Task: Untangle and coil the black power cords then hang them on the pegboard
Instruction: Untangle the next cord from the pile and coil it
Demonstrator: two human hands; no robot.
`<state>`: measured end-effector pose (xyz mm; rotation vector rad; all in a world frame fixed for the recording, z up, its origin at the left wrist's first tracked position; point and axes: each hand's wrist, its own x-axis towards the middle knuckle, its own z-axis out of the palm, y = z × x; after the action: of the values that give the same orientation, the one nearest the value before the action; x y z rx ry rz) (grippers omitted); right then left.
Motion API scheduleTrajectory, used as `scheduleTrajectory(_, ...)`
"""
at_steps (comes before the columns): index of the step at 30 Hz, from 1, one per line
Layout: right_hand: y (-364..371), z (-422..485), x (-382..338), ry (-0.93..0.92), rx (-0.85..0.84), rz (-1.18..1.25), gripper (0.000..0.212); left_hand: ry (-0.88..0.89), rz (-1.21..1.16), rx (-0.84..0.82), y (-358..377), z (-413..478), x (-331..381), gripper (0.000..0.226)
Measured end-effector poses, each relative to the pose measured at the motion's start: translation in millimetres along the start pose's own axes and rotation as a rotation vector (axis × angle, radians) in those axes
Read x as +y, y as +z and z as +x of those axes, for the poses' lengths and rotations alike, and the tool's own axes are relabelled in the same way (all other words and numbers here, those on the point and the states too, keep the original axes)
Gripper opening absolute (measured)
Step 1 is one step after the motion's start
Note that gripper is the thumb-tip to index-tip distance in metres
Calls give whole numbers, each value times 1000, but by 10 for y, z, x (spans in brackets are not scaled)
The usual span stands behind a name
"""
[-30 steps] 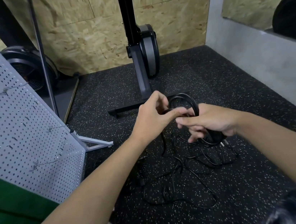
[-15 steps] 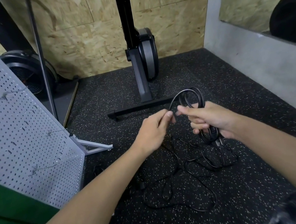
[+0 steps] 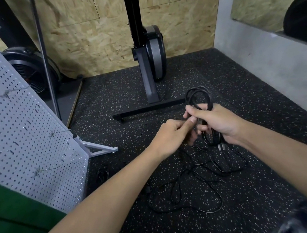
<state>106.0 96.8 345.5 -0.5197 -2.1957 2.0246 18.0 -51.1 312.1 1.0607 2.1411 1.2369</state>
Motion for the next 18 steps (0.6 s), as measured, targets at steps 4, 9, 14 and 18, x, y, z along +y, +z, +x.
scheduleTrajectory(4,-103,26,-93,14,40,188,27,0,111,-162,14,7,-304,44)
scheduleTrajectory(9,-180,44,-62,12,56,213,28,-6,160,-235,-54,-15,-457,29)
scheduleTrajectory(14,-255,77,-64,8,87,333,26,139,273,-208,-11,-63,-290,29)
scheduleTrajectory(18,-276,74,-42,15,89,342,28,213,275,-167,56,-68,-169,29)
